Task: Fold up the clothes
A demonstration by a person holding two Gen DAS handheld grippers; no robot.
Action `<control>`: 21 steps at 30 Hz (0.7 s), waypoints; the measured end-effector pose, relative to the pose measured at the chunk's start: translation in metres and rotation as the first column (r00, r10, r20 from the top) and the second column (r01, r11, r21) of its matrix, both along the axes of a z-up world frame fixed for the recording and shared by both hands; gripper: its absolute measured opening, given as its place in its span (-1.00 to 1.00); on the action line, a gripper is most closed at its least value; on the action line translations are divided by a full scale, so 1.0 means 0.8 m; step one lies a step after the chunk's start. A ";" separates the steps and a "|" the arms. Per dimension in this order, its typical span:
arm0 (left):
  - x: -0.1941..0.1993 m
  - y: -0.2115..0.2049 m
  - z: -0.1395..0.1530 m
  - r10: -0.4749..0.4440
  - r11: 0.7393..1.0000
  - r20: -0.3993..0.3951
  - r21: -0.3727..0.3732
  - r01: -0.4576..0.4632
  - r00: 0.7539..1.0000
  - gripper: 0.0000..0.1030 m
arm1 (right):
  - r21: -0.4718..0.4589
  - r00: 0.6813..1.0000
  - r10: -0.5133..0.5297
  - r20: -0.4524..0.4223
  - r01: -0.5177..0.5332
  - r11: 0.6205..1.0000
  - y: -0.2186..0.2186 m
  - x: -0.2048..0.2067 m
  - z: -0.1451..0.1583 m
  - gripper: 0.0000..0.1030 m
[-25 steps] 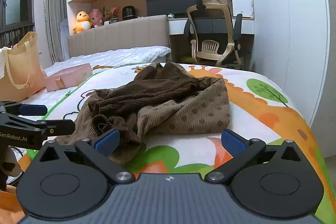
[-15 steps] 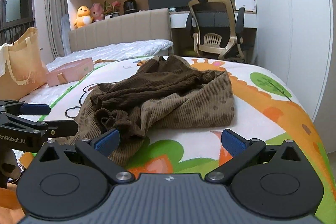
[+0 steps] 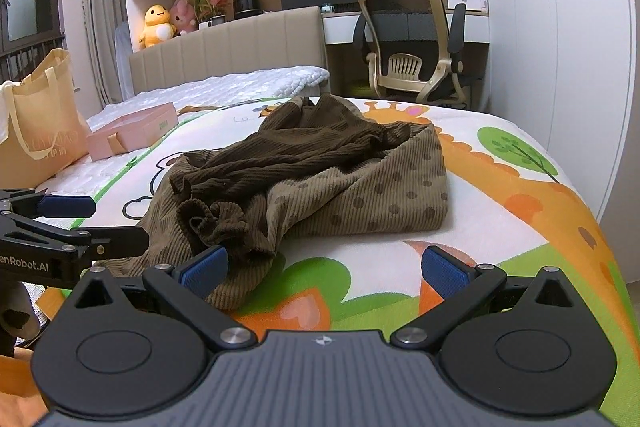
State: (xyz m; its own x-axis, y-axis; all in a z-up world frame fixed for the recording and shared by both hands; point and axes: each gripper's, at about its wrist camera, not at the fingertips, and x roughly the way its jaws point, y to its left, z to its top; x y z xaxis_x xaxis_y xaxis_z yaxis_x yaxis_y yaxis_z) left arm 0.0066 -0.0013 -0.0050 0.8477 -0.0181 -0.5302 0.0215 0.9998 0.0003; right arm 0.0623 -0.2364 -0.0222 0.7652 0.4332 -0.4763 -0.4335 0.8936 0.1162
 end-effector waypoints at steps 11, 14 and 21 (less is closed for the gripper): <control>0.000 -0.001 0.000 0.002 1.000 -0.005 0.001 -0.002 1.000 1.00 | 0.000 1.000 0.001 -0.002 -0.001 1.000 0.000 0.001 -0.001 1.00; -0.001 -0.001 -0.001 0.003 1.000 -0.006 0.000 -0.003 1.000 1.00 | -0.001 1.000 0.002 -0.004 -0.002 1.000 0.001 0.001 -0.001 1.00; 0.000 0.000 -0.001 0.004 1.000 -0.009 -0.002 -0.004 1.000 1.00 | -0.002 1.000 0.002 -0.006 -0.002 1.000 0.001 0.001 -0.001 1.00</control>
